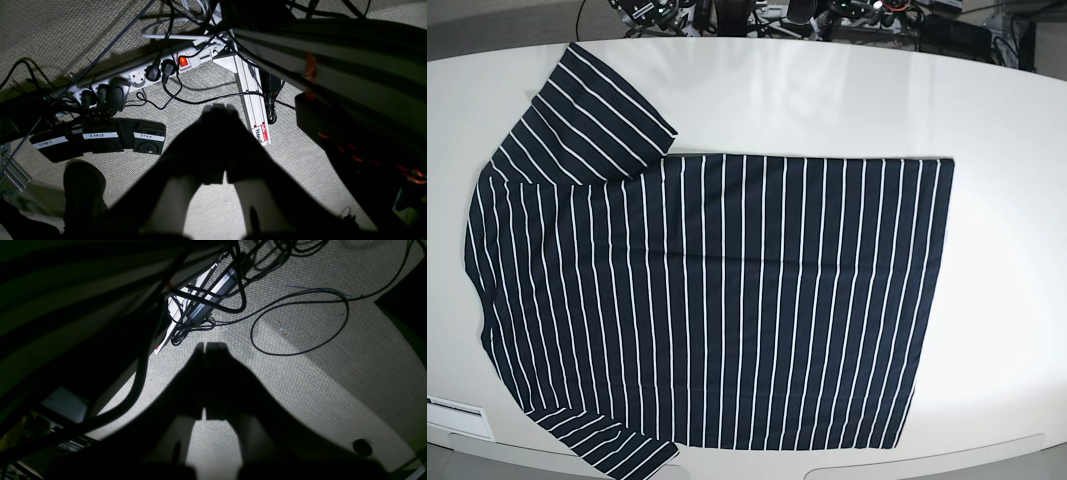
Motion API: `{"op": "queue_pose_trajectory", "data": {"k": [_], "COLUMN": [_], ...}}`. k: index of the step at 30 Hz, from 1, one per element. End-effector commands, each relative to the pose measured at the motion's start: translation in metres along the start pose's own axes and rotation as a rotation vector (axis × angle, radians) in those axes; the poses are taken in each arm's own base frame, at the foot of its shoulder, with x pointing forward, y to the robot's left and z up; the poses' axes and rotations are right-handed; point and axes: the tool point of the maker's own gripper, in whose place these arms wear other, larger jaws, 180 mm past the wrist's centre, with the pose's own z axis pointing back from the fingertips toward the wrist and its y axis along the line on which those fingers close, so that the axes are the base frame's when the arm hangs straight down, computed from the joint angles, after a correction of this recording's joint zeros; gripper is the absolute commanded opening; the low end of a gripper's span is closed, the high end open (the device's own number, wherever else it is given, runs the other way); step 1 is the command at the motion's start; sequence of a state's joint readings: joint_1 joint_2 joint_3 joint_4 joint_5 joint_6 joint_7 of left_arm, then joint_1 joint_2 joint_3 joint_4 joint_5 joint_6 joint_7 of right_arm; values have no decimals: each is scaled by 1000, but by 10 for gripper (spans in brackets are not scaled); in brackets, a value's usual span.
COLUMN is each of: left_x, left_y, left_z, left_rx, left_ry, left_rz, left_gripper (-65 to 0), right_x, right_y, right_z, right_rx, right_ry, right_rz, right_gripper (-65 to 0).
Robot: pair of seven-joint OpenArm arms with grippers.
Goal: Fold the T-shirt properly
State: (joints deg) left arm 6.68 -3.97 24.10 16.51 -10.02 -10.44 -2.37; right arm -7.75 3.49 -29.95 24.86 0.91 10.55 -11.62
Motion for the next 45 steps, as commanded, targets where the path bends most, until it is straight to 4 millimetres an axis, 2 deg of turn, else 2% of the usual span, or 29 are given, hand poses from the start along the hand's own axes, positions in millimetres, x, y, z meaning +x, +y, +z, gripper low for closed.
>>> {"op": "queue_pose_trajectory", "data": {"k": [1, 33, 38, 41, 45], "left_x": [1, 1, 4, -11, -46], "left_y": [-3, -3, -4, -8, -12], "left_z": [0, 0, 0, 3, 13], "left_rx": [-12, -12, -15, -34, -57], "left_ry": [-9, -10, 15, 78, 112], "left_rz": [-10, -11, -81, -127, -135], "left_gripper": [-650, -650, -650, -650, -650], "right_x": [4, 5, 6, -8, -49], "right_y": [2, 0, -1, 4, 24], "right_z": [0, 1, 2, 3, 7], "right_rx": [7, -1, -4, 1, 29], "right_ry": [-9, -18, -25, -14, 18], "right_rz": [4, 2, 5, 6, 2], "right_gripper": [-650, -650, -650, -650, -650]}}
